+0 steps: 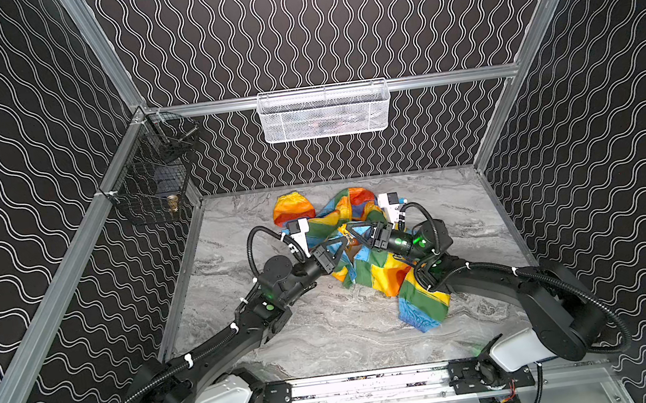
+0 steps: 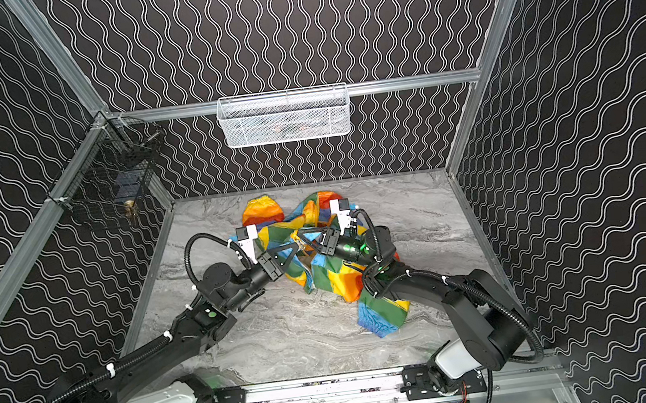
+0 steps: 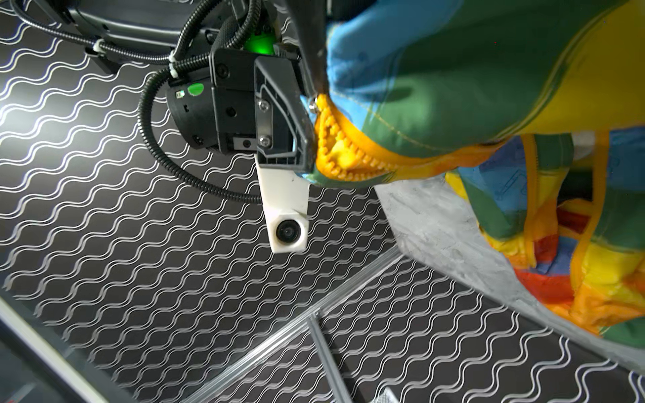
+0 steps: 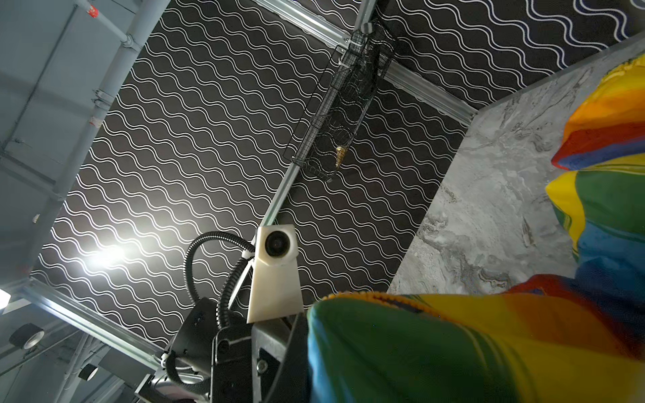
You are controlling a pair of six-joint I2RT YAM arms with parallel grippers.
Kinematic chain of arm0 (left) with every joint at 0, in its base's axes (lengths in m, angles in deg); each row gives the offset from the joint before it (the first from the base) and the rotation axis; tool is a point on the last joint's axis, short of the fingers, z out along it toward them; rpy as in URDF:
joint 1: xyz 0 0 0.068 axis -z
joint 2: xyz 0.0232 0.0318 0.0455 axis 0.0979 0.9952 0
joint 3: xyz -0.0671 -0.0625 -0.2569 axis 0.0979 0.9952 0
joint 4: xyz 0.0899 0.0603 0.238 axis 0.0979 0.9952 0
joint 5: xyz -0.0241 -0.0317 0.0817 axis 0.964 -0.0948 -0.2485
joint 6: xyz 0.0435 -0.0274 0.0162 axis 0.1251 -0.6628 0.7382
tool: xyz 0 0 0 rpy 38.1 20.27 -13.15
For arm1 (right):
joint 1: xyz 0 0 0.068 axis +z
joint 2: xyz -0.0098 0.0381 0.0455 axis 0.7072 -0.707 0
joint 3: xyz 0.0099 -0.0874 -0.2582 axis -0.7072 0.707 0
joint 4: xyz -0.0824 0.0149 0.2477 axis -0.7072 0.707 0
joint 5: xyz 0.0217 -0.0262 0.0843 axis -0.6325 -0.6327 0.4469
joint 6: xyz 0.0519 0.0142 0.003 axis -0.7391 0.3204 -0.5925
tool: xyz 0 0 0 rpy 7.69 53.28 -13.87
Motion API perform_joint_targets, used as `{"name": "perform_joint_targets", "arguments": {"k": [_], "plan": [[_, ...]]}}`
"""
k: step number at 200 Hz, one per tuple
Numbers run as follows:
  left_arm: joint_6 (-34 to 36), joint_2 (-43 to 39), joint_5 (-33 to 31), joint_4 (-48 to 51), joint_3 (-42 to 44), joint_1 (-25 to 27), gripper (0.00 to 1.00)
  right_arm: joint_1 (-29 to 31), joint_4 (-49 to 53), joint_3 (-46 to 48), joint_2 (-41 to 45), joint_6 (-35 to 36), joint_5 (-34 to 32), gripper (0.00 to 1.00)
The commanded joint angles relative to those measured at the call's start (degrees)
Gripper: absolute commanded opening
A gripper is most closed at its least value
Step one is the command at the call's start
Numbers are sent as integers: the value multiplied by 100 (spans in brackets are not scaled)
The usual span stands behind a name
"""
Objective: Zip up the jacket
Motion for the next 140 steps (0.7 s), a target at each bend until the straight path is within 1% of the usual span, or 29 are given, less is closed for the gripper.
{"name": "perform_joint_targets", "arguments": {"k": [1, 21, 42, 61, 85, 126, 140], "plan": [[35, -4, 842, 1044, -70, 63, 0, -24, -413, 67, 130, 75, -428, 22], [-4, -44, 871, 1255, -97, 62, 0, -71, -13, 86, 206, 132, -324, 35], [-4, -91, 913, 1472, -137, 63, 0, -137, 571, 25, 200, 187, -54, 42], [-5, -132, 963, 1620, -168, 53, 0, -156, 1157, -17, 196, 311, 205, 45], [-15, -178, 979, 1721, -198, 38, 0, -156, 1927, 49, 286, 627, 372, 46], [-22, -118, 1122, 1872, -325, 5, 0, -167, 2483, 492, 659, 918, 424, 52], [-20, -121, 1161, 1924, -342, -4, 0, -172, 2607, 619, 858, 1018, 468, 56]]}}
